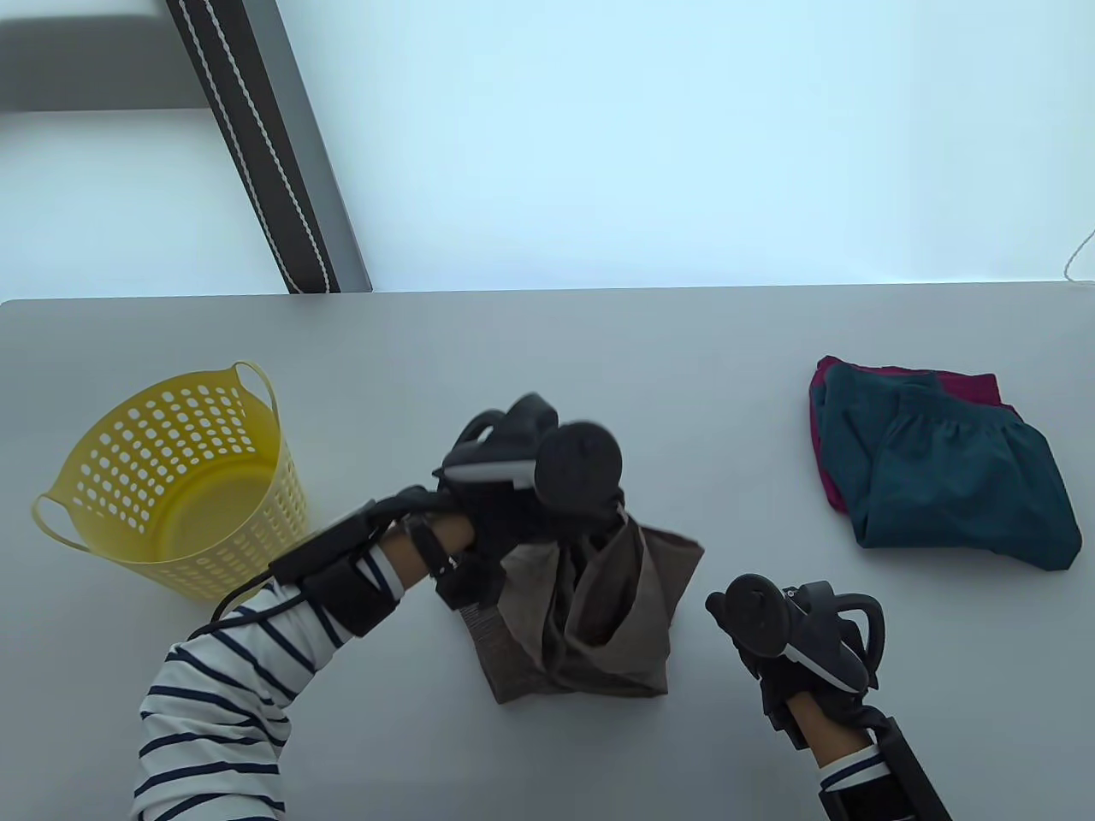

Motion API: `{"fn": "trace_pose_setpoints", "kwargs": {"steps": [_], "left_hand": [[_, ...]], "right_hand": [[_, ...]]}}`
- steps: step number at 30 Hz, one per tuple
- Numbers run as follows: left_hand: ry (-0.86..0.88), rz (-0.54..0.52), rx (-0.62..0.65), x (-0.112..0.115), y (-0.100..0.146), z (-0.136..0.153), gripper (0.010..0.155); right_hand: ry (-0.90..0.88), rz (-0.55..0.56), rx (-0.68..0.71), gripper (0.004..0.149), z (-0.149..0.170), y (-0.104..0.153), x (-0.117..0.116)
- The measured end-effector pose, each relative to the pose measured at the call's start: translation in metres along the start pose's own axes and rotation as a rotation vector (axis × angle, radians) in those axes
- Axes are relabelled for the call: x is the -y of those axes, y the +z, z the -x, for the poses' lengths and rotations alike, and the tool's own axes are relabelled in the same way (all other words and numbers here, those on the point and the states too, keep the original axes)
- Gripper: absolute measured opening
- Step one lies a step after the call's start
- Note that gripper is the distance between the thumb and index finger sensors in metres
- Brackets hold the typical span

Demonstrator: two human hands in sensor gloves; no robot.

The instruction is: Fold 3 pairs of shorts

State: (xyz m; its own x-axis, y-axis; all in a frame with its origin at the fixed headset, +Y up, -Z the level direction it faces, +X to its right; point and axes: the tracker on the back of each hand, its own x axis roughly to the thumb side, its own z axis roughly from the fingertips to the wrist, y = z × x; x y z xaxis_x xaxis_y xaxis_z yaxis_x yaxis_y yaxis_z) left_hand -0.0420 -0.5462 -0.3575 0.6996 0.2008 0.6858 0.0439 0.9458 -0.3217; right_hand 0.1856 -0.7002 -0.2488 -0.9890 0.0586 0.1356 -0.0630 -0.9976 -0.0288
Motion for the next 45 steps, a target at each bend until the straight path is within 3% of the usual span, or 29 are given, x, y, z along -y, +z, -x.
{"fn": "trace_pose_setpoints", "kwargs": {"steps": [2, 4, 8, 11, 15, 20, 23, 26, 29, 30, 31, 34, 37, 40, 45], "left_hand": [[-0.088, -0.013, -0.173, -0.014, -0.027, 0.032, 0.038], [-0.179, -0.046, -0.336, -0.012, -0.047, 0.06, 0.042], [-0.543, -0.143, -0.677, 0.017, -0.067, 0.105, 0.077], [-0.724, -0.16, -0.772, 0.045, -0.069, 0.121, 0.091], [-0.912, -0.269, -0.644, 0.061, -0.067, 0.114, 0.098], [-0.975, -0.357, -0.485, 0.047, -0.06, 0.096, 0.099], [-1.031, -0.44, -0.33, 0.036, -0.048, 0.071, 0.099], [-1.091, -0.469, -0.151, 0.042, -0.032, 0.043, 0.1], [-1.145, -0.416, 0.097, 0.075, -0.01, 0.008, 0.101], [-1.174, -0.351, 0.232, 0.103, 0.001, -0.008, 0.101], [-1.189, -0.324, 0.283, 0.114, 0.006, -0.014, 0.1], [-1.331, -0.174, 0.553, 0.181, 0.03, -0.037, 0.097], [-1.472, -0.05, 0.721, 0.229, 0.048, -0.045, 0.094], [-1.583, 0.039, 0.767, 0.259, 0.052, -0.036, 0.087], [-1.508, 0.032, 0.721, 0.265, 0.052, -0.031, 0.068]], "right_hand": [[0.002, -0.007, -0.005, 0.038, 0.0, 0.0, -0.001], [0.003, -0.008, -0.008, 0.038, 0.0, 0.0, -0.001], [0.002, -0.017, -0.013, 0.039, 0.0, 0.0, -0.002], [0.005, -0.029, -0.011, 0.039, -0.001, 0.0, -0.002], [0.004, -0.035, -0.007, 0.039, -0.001, 0.0, -0.003], [0.001, -0.037, -0.007, 0.039, -0.001, 0.0, -0.002], [-0.005, -0.037, -0.006, 0.039, -0.001, 0.0, -0.002], [-0.003, -0.045, -0.005, 0.039, -0.001, -0.001, -0.004], [-0.003, -0.047, -0.006, 0.039, -0.001, -0.001, -0.004], [-0.003, -0.047, -0.007, 0.039, -0.001, -0.001, -0.004], [-0.002, -0.048, -0.007, 0.039, -0.001, -0.001, -0.004], [0.001, -0.06, -0.004, 0.039, -0.002, -0.001, -0.005], [0.004, -0.07, 0.002, 0.039, -0.003, -0.001, -0.006], [0.005, -0.074, 0.006, 0.039, -0.003, -0.001, -0.006], [0.0, -0.093, 0.013, 0.039, -0.004, -0.001, -0.009]]}}
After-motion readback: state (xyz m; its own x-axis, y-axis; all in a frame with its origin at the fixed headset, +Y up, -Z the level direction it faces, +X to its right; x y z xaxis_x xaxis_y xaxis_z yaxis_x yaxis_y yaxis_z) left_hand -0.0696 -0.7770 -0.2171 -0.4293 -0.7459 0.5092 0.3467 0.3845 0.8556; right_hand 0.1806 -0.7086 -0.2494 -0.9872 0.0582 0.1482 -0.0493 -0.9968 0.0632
